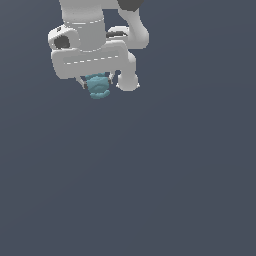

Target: Pick up the object and move it to a goal position.

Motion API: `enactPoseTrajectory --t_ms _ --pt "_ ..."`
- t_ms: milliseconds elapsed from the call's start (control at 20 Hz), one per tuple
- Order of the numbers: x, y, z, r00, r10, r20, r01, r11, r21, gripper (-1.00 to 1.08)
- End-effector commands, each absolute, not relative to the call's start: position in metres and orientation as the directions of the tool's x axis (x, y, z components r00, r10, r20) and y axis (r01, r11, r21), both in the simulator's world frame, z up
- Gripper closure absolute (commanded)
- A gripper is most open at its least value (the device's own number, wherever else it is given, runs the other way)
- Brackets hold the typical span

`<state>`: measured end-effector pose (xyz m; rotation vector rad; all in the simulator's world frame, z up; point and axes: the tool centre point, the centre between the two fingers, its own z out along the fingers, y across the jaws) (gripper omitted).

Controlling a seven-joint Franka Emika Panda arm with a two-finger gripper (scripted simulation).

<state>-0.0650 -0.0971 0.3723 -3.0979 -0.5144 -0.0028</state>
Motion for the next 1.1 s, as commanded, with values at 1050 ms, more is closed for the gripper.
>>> enactPoseTrajectory --t_ms 1050 --pt "-0.059 -0.135 0.507 0.946 0.323 0.0 0.323 -0.946 0.0 1.08"
